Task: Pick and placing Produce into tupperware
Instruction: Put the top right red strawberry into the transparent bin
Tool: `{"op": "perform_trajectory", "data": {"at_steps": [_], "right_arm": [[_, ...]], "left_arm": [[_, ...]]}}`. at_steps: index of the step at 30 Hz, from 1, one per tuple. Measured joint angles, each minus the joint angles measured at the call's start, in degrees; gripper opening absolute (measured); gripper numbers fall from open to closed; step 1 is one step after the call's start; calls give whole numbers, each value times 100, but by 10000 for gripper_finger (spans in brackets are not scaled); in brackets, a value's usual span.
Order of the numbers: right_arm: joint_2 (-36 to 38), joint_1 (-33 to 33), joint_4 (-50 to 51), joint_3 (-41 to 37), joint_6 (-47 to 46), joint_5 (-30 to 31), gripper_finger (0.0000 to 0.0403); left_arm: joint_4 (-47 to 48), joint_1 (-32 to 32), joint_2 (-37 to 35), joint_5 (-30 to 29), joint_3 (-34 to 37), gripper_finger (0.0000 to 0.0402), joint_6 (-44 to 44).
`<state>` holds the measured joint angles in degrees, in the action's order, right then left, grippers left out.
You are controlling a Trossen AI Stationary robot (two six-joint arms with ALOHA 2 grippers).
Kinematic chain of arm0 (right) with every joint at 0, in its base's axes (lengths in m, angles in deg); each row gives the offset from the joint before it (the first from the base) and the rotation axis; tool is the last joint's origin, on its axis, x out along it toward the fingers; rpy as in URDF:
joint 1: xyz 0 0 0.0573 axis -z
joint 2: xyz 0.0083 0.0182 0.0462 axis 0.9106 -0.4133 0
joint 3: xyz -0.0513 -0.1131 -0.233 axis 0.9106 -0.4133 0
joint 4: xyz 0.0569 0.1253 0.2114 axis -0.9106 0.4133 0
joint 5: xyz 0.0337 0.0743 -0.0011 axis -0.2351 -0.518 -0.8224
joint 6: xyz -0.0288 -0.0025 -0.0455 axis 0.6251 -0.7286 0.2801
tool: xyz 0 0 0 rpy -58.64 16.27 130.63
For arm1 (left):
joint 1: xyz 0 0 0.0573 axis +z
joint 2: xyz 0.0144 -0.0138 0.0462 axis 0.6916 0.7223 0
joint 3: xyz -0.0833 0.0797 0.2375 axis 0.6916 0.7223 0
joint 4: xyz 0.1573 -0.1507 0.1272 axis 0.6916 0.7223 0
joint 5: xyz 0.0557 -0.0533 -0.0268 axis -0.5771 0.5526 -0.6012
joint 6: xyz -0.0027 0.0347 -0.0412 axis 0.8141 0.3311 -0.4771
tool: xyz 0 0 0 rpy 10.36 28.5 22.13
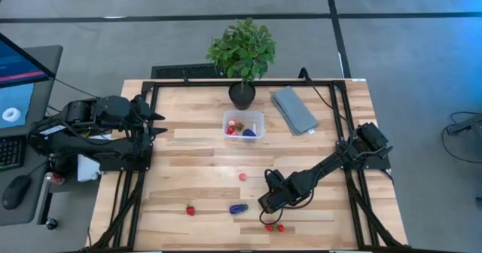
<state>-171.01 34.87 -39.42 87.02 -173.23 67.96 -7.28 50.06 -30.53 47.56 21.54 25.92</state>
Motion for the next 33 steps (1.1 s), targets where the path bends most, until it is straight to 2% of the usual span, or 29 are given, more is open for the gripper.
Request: {"op": "perform_trajectory", "data": {"at_steps": [14,33], "right_arm": [[2,0,-9,0,0,0,174],[2,0,-7,0,2,2,173]], "left_arm": [[4,-1,2,0,0,213,32],[4,-1,2,0,0,213,42]]}}
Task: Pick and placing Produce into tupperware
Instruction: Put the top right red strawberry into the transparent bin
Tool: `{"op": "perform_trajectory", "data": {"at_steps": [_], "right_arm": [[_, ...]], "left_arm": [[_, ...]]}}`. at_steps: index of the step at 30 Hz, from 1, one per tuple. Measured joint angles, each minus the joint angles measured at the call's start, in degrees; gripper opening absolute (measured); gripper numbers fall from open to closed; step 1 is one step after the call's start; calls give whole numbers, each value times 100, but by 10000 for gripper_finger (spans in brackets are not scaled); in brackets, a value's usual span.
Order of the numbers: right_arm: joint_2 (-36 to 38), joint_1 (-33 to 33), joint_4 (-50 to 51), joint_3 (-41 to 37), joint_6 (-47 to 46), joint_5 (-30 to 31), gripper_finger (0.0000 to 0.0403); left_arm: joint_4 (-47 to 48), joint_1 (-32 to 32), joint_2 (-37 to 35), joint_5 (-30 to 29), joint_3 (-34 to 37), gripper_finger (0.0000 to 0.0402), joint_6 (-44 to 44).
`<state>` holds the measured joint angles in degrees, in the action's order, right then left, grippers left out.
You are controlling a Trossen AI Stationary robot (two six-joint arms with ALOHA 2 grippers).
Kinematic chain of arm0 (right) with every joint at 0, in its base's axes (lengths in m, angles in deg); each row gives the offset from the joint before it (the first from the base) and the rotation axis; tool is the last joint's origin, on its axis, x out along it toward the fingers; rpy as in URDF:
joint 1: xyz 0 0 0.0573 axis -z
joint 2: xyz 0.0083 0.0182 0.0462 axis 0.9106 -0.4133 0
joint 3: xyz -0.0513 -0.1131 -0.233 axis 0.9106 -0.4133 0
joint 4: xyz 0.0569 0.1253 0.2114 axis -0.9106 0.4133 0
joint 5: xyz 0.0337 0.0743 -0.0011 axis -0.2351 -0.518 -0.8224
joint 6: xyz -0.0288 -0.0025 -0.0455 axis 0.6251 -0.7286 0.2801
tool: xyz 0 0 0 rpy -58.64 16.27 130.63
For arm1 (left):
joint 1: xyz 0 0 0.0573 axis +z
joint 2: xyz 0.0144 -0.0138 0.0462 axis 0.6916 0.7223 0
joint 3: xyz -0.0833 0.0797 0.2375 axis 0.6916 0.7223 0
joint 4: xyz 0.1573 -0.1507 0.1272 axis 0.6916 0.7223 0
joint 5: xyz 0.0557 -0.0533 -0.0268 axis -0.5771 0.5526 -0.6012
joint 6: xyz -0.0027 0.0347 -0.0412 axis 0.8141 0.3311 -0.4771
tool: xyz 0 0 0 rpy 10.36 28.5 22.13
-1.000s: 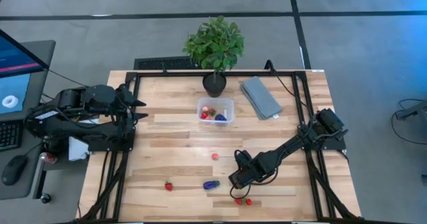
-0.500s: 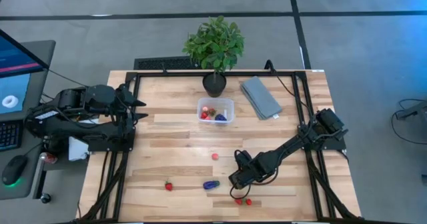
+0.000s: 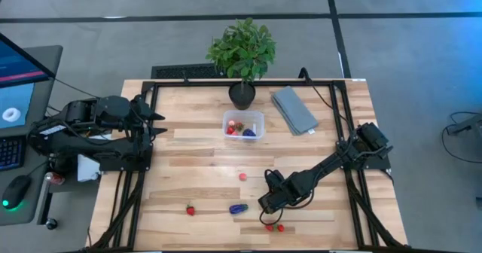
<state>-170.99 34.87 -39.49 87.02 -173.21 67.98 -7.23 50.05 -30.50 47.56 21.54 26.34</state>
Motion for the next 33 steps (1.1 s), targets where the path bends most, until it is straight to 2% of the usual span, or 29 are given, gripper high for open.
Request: {"op": "perform_trajectory", "data": {"at_steps": [33], "right_arm": [[0,0,2,0,2,0,157]], "left_arm": [[0,1,0,0,0,213,-6]]}}
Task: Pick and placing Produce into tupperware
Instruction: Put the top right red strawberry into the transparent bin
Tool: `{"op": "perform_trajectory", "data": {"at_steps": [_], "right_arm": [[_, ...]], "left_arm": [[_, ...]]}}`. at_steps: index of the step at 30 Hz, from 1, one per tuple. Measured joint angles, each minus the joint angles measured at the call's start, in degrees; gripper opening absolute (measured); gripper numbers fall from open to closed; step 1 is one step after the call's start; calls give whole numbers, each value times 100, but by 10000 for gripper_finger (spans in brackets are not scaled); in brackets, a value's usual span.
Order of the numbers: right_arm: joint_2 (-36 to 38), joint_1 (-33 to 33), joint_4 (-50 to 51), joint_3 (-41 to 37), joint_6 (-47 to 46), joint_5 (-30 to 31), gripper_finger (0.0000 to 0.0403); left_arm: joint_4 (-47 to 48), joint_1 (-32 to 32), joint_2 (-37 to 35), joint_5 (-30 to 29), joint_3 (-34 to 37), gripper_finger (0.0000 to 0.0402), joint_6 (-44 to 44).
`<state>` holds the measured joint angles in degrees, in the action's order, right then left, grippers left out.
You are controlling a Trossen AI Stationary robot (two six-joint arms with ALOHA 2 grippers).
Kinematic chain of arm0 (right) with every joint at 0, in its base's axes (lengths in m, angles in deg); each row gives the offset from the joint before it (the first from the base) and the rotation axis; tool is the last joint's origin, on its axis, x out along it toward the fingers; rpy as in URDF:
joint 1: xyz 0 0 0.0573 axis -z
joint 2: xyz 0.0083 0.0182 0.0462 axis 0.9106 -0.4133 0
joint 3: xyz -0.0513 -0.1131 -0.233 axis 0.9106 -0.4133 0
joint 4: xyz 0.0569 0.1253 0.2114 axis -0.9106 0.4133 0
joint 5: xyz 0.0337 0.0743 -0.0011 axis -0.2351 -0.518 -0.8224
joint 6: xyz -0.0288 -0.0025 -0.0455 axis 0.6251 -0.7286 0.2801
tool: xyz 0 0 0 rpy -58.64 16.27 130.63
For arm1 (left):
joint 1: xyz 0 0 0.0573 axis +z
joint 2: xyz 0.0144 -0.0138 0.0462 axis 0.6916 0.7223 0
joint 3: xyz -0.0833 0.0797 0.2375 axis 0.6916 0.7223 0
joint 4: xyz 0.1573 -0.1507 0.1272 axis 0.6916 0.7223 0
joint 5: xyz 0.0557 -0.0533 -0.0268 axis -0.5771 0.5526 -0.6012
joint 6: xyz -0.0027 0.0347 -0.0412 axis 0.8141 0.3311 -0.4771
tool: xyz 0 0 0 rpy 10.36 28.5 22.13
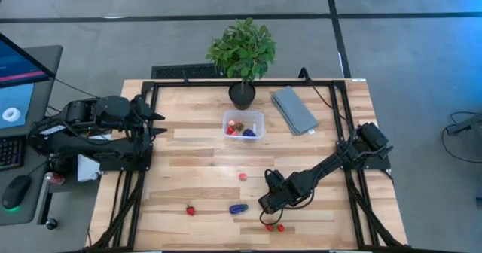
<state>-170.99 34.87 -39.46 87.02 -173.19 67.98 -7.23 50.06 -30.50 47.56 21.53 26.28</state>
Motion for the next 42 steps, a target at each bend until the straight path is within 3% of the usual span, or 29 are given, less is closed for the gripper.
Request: {"op": "perform_trajectory", "data": {"at_steps": [13,29,42], "right_arm": [[2,2,0,2,-2,22,147],[0,88,-153,0,57,153,227],[0,166,-154,-88,101,128,226]], "left_arm": [[24,0,-1,0,-1,213,0],[39,-1,-1,-1,-1,213,46],[141,-1,-2,-2,-2,213,48]]}}
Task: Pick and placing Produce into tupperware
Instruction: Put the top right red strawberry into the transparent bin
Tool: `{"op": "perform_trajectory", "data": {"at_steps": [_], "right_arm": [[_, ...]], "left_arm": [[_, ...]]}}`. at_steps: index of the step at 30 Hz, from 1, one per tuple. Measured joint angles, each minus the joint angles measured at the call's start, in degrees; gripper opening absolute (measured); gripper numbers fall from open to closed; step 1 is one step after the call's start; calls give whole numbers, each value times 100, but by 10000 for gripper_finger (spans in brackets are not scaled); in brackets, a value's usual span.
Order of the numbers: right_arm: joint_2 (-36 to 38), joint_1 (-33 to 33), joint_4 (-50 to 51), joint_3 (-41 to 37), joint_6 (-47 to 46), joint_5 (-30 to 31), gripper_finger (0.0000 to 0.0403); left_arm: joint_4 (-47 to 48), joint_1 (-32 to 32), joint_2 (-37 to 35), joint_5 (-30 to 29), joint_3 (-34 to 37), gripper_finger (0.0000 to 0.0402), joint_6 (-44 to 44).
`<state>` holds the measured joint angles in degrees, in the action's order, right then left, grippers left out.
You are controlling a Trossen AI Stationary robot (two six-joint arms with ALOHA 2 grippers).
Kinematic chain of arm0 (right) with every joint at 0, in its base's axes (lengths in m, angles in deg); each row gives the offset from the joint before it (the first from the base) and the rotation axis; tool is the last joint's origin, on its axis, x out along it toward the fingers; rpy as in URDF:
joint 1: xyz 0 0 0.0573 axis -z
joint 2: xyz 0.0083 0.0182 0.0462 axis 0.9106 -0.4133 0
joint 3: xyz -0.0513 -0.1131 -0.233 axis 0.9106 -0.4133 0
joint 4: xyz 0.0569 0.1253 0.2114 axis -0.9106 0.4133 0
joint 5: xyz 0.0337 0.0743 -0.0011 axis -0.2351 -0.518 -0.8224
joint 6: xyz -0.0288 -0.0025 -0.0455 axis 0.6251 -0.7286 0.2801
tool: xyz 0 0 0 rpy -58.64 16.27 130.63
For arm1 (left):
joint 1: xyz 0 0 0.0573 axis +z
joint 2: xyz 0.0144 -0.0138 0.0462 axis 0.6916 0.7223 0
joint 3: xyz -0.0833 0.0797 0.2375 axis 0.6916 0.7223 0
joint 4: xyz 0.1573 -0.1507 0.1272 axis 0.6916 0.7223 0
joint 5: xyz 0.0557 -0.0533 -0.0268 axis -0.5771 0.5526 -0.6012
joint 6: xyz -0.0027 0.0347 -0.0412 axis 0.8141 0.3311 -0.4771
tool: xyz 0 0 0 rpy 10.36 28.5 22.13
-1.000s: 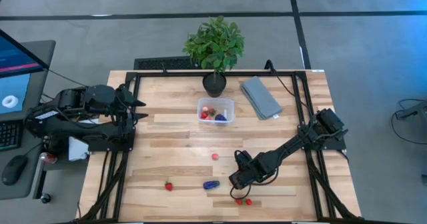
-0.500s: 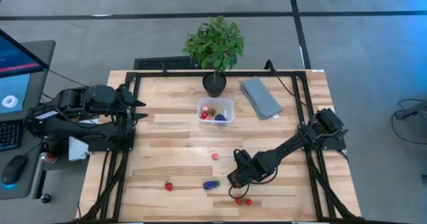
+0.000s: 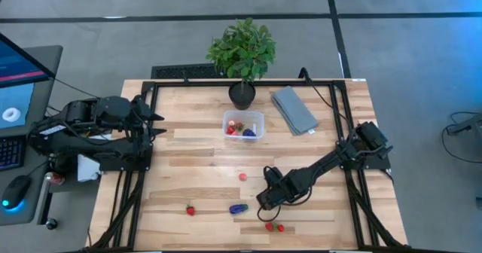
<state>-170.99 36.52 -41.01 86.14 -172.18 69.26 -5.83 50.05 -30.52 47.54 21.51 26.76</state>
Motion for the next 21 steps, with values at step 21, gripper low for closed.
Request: {"op": "perform_trajectory", "data": {"at_steps": [21], "right_arm": [[9,66,-132,-129,50,-130,190]], "left_arm": [[-16,-1,1,0,0,213,-54]]}}
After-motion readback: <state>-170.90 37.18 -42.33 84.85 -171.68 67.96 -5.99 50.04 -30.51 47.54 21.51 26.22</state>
